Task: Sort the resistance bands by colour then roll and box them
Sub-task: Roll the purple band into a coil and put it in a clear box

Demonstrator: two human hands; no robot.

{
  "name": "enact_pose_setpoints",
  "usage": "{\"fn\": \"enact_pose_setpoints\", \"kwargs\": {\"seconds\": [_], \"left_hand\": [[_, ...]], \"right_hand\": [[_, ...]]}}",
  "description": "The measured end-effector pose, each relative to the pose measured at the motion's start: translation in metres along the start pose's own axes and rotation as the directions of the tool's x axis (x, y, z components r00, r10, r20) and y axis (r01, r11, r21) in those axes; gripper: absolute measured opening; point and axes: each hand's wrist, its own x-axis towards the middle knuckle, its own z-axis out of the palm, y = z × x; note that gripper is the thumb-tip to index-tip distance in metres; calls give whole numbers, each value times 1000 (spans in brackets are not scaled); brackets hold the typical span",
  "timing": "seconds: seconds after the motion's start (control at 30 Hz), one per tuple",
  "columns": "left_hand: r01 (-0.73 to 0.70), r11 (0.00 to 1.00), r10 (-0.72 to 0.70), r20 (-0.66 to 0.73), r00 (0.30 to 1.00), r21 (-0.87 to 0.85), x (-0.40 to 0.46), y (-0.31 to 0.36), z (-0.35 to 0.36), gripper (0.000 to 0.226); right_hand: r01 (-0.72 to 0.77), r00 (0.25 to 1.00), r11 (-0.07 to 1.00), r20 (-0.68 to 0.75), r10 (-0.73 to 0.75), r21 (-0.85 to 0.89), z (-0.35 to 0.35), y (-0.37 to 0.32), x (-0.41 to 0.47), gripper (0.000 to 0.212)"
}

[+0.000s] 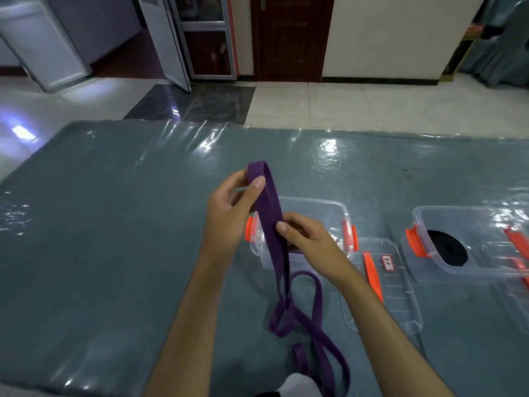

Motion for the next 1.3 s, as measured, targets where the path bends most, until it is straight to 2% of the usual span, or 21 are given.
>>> {"fn": "enact_pose_setpoints", "kwargs": {"seconds": [0.17,0.3,0.4,0.53,0.6,0.7,0.8,0.93,1.13,1.23,1.3], "left_hand": [[16,997,-30,199,980,73,-7,2,-4,20],[-43,987,12,191,981,155,-9,10,-9,15],[-119,961,60,232,971,249,-9,22,-16,17],[-214,876,132,214,968,431,-12,35,-28,28],[-273,776,255,112,960,569,-13,38,-30,32],[-354,676,412,68,909,646,-17,39,-24,32],[-333,741,359,75,930,584,-20,39,-16,36],[-232,850,237,49,970,473,-26,36,-6,45],[-165,942,170,9,985,291,-32,26,14,37],[-149,938,160,-8,987,314,-30,23,18,37],[-163,921,178,-9,984,355,-30,21,20,35]], "right_hand": [[56,989,996,-141,-46,65,-1,-12,14,31],[69,987,998,-144,-66,13,0,-29,23,45],[77,976,997,-203,-75,2,-1,-36,25,50],[119,972,990,-212,-102,69,-11,-48,18,28],[143,969,990,-204,-142,-13,-17,-53,14,14],[172,954,965,-212,-213,-196,-14,-59,12,14],[190,911,927,-293,-289,-323,-2,-60,11,16],[214,876,950,-386,-289,-226,3,-57,7,19],[243,932,970,-273,-239,-19,-2,-59,-3,19],[184,964,974,-217,-152,135,-8,-61,-7,23],[156,970,978,-210,-125,137,-7,-63,-8,21]]}}
